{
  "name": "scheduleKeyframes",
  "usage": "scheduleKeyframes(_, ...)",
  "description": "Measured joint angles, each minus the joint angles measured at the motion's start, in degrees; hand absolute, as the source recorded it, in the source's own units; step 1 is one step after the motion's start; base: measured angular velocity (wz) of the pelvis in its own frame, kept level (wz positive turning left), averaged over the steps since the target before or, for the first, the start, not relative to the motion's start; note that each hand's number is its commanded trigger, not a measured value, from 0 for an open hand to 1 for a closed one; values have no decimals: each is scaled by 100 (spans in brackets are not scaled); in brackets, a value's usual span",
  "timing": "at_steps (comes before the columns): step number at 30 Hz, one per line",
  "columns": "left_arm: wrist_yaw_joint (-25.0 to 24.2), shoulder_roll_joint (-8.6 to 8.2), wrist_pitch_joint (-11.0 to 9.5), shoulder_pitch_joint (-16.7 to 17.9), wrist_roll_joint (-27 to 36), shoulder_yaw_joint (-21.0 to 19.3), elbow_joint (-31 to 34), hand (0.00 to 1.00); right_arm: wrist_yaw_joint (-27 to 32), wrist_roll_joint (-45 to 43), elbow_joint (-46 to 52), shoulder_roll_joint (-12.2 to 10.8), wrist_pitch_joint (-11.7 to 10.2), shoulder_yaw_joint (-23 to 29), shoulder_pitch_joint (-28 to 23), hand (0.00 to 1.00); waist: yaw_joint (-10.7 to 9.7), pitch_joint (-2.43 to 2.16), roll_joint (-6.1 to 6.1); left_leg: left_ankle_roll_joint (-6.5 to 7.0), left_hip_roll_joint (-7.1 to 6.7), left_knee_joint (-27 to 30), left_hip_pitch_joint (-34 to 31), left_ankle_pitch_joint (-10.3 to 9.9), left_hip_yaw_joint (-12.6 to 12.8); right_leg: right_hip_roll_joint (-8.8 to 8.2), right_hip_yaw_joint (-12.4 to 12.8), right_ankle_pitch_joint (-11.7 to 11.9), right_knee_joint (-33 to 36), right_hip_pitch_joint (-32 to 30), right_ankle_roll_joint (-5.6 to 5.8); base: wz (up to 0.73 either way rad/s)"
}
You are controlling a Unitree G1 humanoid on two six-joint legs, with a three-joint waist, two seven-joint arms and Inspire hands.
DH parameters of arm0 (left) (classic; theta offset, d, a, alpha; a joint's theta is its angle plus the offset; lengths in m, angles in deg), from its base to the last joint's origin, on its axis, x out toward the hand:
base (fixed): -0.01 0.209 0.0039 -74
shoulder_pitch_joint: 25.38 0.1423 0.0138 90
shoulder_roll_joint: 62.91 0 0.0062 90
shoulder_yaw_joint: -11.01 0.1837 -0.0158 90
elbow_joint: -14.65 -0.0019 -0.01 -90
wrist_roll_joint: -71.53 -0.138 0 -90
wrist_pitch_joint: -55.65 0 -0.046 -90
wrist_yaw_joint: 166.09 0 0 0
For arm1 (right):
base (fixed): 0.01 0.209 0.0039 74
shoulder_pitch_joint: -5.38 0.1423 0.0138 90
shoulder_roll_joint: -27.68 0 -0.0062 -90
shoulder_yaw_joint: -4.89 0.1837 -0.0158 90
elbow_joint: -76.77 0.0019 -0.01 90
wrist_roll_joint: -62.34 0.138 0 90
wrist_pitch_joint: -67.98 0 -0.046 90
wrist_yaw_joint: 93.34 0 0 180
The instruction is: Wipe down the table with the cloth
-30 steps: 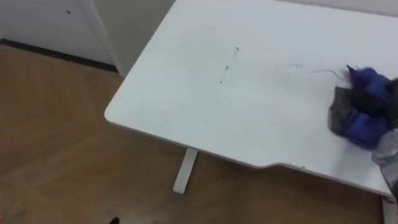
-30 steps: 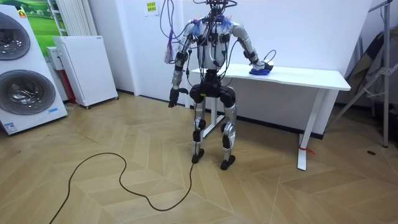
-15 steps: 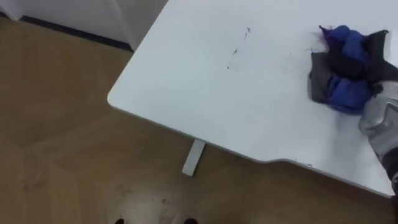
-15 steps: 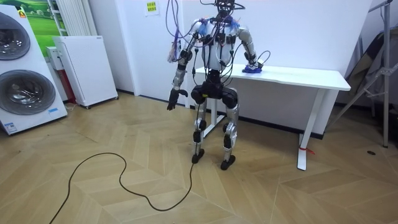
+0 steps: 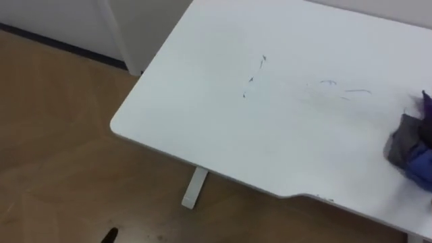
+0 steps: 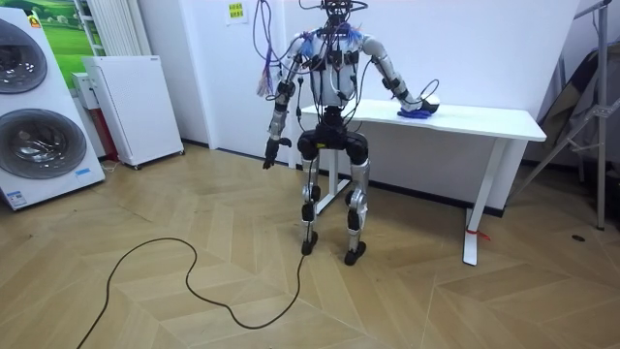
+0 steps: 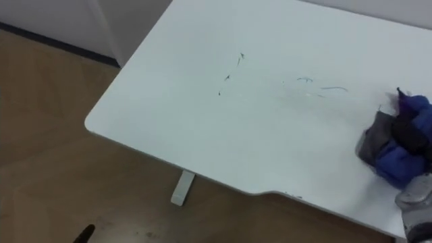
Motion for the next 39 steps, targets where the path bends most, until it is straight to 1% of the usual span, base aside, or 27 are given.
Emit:
scheduleKeyframes(3,19,-103,9,-127,-4,28,-100,0,12,-192,214,-51,392,-383,434,100,208,33,87,-21,92,-9,-6,-13,217,88,220,114,-19,-148,-70,-65)
scheduleKeyframes(4,11,-123,-2,-136,-3,111,-153,0,-14,-338,284,-148,563,-597,694,100,303,33,128,-31,100,-20,-19,-11,222,113,257,153,-5,-242,-101,-64)
scheduleKeyframes(5,7,-164,16,-161,-13,111,-201,0,-47,-570,320,-249,647,-792,988,100,311,33,172,-51,109,-22,-70,4,212,139,278,169,6,-331,-124,-48)
scheduleKeyframes(6,5,-188,49,-172,-16,107,-209,0,-67,-719,324,-318,662,-876,1138,100,318,36,192,-63,115,-26,-92,14,205,154,298,173,13,-369,-129,-30)
scheduleKeyframes(8,-27,-267,73,-186,-9,131,-220,0,-155,-1238,360,-548,701,-1325,1602,100,555,48,231,-97,121,-70,-91,47,201,200,405,182,111,-528,-194,-22)
scheduleKeyframes(10,-29,-272,76,-170,0,250,-214,0,-311,-1400,529,-640,697,-1678,1772,100,709,53,222,-125,121,-102,-68,90,187,187,392,135,197,-564,-232,7)
scheduleKeyframes(11,-28,-272,82,-155,2,262,-204,0,-384,-1419,594,-643,660,-1825,1821,100,800,69,196,-143,115,-140,-58,108,148,185,376,96,219,-571,-239,20)
scheduleKeyframes(14,-31,-257,117,37,-2,258,-186,0,-486,-1488,568,-639,556,-1809,1859,100,899,81,127,-149,42,-230,-64,137,-59,143,295,-26,218,-546,-202,36)
scheduleKeyframes(16,-35,-252,195,201,1,251,-188,0,-447,-1414,452,-594,463,-1779,1789,100,850,74,71,-147,20,-236,-29,138,-84,103,193,-50,196,-436,-183,31)
scheduleKeyframes(18,-40,-248,206,371,2,226,-183,0,-324,-1272,476,-504,301,-1633,1433,100,738,73,3,-138,-16,-236,35,143,-82,48,63,-93,163,-312,-132,42)
scheduleKeyframes(19,-42,-200,196,388,8,181,-125,0,-241,-1103,475,-502,211,-1424,1115,100,704,50,-78,-137,-34,-236,103,142,-76,47,39,-113,39,-155,-101,50)
scheduleKeyframes(21,-30,-163,170,514,-24,-30,-35,0,-180,-1034,454,-487,21,-991,685,100,475,51,-150,-133,-52,-237,183,140,-33,51,-15,-139,-171,120,-59,59)
scheduleKeyframes(22,-8,-159,170,525,-70,-120,-23,0,-154,-993,453,-476,-59,-610,372,100,319,34,-188,-114,-75,-237,230,134,-22,44,-53,-159,-246,266,-26,48)
scheduleKeyframes(23,-3,-161,170,589,-123,-246,69,0,-116,-877,448,-477,-100,-305,87,100,249,-11,-234,-73,-83,-236,265,109,-9,48,-34,-164,-301,332,-12,30)
scheduleKeyframes(25,0,-148,142,699,-253,-455,232,0,-86,-800,440,-456,-201,189,-331,100,106,-55,-266,18,-81,-232,284,49,23,51,-31,-172,-309,366,12,3)
scheduleKeyframes(27,14,-130,58,775,-303,-676,251,0,-48,-735,310,-414,-258,524,-685,100,-14,-91,-281,42,-82,-233,415,-9,65,55,-18,-159,-380,524,39,-6)
scheduleKeyframes(29,29,-126,57,807,-346,-771,254,0,-43,-692,236,-398,-246,678,-976,100,-44,-135,-223,51,-45,-189,649,-140,207,58,9,-153,-351,706,58,-38)
scheduleKeyframes(30,28,-130,53,806,-349,-773,254,0,-49,-701,241,-400,-244,660,-977,100,-28,-133,-195,50,-12,-136,693,-192,270,59,-7,-152,-279,696,57,-68)
scheduleKeyframes(31,27,-148,47,806,-347,-773,242,0,-60,-761,267,-399,-242,611,-956,100,-3,-111,-104,46,33,13,749,-313,280,49,-128,-156,-114,687,51,-73)
scheduleKeyframes(32,33,-174,28,756,-344,-770,243,0,-73,-818,403,-417,-145,553,-878,100,44,-99,-18,61,43,151,793,-413,293,-27,-257,-215,181,639,31,-70)
scheduleKeyframes(33,47,-190,-1,728,-342,-769,238,0,-79,-819,510,-431,-57,496,-834,100,88,-74,23,66,47,197,841,-477,358,-63,-252,-256,365,573,25,-93)
scheduleKeyframes(34,117,-252,-70,676,-341,-758,185,0,-80,-836,632,-475,136,358,-662,100,253,-32,83,88,92,341,923,-620,529,-166,-287,-335,746,442,-12,-117)
scheduleKeyframes(35,162,-306,-76,637,-339,-689,146,0,-81,-890,721,-546,358,132,-445,100,359,17,193,117,93,581,955,-799,561,-301,-392,-406,1065,328,-37,-120)
scheduleKeyframes(36,167,-315,-76,558,-324,-628,102,0,-82,-946,763,-577,449,-6,-358,100,405,34,243,125,97,694,949,-877,590,-352,-467,-431,1211,264,-65,-106)
scheduleKeyframes(37,180,-327,-79,442,-308,-561,-62,0,-101,-1074,834,-696,600,-215,-172,100,503,45,264,150,112,858,944,-989,660,-454,-604,-450,1463,132,-92,-87)
scheduleKeyframes(38,193,-320,-75,337,-310,-519,-236,0,-129,-1163,959,-847,743,-484,-65,100,607,53,380,198,214,1008,934,-1081,781,-543,-664,-469,1776,-18,-23,-78)
scheduleKeyframes(39,209,-312,-77,231,-310,-525,-250,0,-138,-1258,997,-953,762,-563,-23,100,665,63,365,181,251,1075,927,-1101,828,-646,-638,-548,2073,-132,40,-45)
